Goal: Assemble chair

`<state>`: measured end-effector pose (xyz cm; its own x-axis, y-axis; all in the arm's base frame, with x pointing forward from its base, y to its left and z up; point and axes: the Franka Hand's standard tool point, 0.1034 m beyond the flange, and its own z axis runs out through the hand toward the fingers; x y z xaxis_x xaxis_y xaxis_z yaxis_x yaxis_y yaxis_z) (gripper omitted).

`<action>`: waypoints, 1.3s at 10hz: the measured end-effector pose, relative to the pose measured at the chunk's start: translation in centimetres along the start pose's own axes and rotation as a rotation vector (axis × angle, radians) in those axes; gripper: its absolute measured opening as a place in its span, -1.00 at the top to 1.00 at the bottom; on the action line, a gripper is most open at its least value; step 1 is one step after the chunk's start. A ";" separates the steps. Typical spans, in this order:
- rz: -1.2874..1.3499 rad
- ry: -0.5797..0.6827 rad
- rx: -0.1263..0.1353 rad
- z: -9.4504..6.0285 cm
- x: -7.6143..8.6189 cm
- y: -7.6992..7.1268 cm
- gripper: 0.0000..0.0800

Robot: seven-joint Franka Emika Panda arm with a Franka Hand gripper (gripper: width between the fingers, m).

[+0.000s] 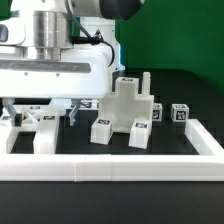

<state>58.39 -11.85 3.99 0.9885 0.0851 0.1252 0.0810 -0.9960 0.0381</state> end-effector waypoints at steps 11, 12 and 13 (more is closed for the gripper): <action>0.014 -0.115 0.081 0.9 0.0 -0.3 -0.62; 0.018 -0.120 0.079 1.3 -0.6 -0.7 -0.62; 0.017 -0.128 0.081 1.7 -1.2 -1.0 -0.62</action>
Offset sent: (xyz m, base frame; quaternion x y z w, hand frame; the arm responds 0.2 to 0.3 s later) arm 0.0087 0.0112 0.0092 0.0867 -0.0762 -0.0312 0.9928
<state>57.32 -10.99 2.11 0.9976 0.0694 -0.0029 0.0692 -0.9966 -0.0441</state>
